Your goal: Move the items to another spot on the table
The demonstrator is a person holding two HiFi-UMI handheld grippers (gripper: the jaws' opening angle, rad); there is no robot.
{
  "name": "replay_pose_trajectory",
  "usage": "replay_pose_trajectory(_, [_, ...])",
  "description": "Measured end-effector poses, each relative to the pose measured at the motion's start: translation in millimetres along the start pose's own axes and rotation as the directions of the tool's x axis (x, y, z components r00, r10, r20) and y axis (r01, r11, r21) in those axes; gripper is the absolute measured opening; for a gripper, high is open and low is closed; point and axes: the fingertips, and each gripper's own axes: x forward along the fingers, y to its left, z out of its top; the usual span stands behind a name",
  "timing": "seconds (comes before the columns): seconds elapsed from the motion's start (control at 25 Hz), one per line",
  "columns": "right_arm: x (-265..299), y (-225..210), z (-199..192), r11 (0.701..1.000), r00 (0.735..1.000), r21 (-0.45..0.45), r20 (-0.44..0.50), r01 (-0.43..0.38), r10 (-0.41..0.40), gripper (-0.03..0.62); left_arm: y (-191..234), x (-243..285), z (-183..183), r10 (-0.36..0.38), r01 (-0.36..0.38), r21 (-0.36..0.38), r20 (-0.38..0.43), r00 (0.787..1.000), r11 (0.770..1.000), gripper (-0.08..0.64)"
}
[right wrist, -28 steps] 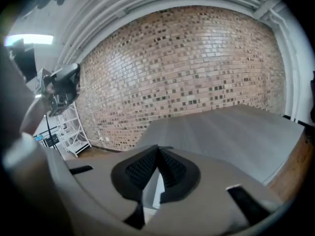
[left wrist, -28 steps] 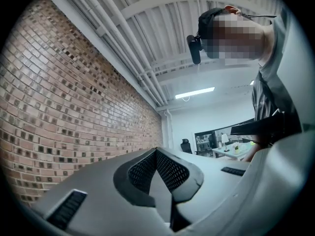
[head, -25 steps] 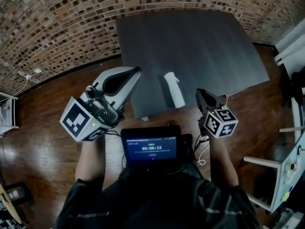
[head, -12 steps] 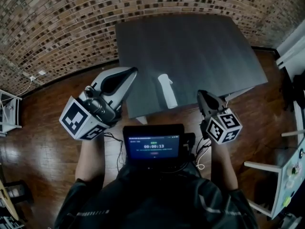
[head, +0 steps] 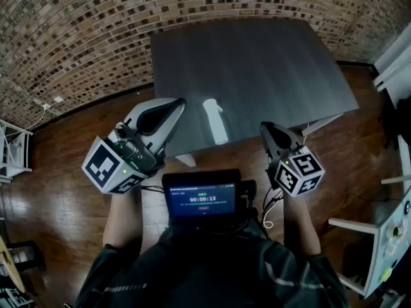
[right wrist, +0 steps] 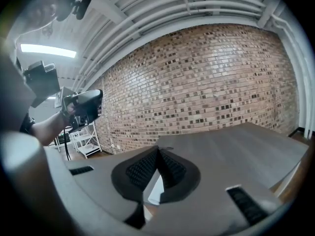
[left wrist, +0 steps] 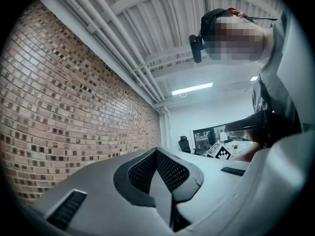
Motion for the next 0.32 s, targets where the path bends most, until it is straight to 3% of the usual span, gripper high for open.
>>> replay_pose_trajectory(0.32, [-21, -2, -2, 1.000, 1.000, -0.006, -0.001, -0.019, 0.019, 0.002, -15, 4, -10, 0.030, -0.031, -0.010, -0.021, 0.999, 0.999, -0.006])
